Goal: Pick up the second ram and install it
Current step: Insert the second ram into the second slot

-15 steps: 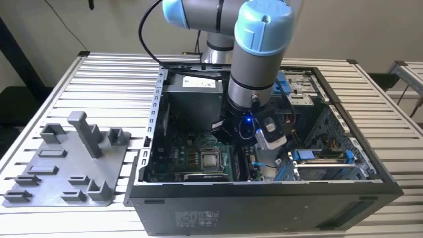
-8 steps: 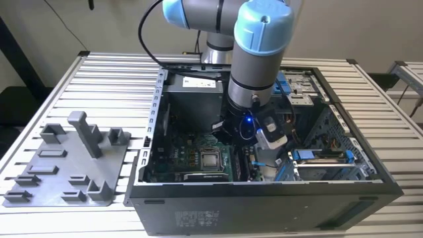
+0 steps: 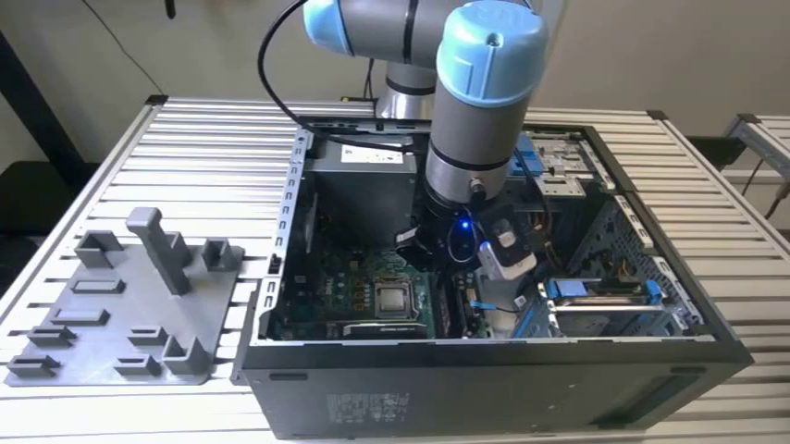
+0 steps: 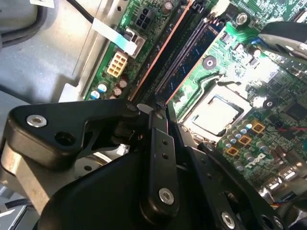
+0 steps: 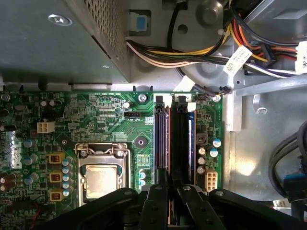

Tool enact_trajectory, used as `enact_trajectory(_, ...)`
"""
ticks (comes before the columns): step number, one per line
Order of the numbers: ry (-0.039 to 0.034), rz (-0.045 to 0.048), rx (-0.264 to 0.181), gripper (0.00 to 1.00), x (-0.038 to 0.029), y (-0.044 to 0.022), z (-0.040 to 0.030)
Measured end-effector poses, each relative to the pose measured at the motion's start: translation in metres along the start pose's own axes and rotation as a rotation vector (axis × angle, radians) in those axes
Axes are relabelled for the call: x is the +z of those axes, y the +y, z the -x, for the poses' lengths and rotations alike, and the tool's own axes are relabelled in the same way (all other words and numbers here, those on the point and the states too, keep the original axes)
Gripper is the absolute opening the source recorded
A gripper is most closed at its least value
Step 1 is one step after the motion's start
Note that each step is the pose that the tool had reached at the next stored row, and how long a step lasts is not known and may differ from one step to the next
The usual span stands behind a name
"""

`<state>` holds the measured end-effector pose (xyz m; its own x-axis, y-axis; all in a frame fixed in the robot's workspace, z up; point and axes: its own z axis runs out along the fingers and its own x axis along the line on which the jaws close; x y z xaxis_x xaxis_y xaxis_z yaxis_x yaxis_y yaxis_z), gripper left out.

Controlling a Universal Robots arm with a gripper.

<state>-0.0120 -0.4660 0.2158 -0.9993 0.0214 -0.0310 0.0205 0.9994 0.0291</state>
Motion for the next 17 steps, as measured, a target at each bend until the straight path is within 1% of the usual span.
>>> enact_trajectory(6, 0.0004, 0.0008, -0.013, 0.14, 0.0001, 0.0, 0.0001)
enact_trajectory(12, 0.0006, 0.0083, -0.014, 0.14, 0.0035, -0.0007, -0.0001)
enact_trajectory(17, 0.0007, 0.0086, -0.014, 0.14, 0.0038, -0.0008, 0.0)
